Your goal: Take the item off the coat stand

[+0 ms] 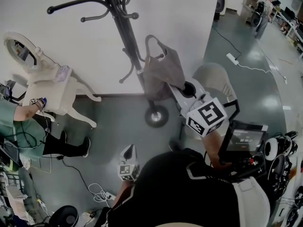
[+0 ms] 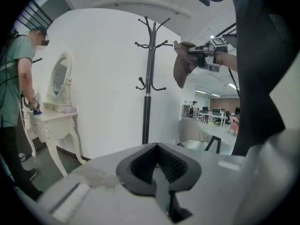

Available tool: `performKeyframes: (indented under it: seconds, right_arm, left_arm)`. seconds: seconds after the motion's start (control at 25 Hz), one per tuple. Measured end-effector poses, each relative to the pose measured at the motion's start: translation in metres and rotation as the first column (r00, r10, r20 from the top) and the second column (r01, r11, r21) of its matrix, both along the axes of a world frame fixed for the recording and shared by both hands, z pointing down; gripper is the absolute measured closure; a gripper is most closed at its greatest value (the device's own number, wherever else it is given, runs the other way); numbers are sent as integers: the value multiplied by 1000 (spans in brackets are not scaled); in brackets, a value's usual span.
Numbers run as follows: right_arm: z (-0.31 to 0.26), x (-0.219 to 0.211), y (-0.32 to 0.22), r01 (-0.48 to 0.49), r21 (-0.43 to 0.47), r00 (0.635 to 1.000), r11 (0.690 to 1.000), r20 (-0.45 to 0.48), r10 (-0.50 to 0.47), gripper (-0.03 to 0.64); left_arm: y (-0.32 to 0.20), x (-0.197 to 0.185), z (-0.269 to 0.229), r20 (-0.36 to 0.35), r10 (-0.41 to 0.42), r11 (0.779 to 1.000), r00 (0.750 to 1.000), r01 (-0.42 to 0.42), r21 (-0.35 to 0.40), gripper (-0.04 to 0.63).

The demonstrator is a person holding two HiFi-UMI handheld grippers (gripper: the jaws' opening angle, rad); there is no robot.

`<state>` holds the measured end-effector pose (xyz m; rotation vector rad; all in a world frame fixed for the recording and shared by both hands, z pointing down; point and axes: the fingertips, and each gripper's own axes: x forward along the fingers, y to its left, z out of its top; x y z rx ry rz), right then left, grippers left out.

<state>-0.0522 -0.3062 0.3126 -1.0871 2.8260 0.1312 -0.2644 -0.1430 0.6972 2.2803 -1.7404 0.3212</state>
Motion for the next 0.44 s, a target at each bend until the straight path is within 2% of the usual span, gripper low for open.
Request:
performKeyframes:
  seconds: [0.44]
  right_arm:
    - [3, -4, 4, 15, 3, 1000, 1000, -10, -15, 603]
  left_arm:
    - [1, 0, 4, -3, -2, 1000, 1000, 2, -2, 549]
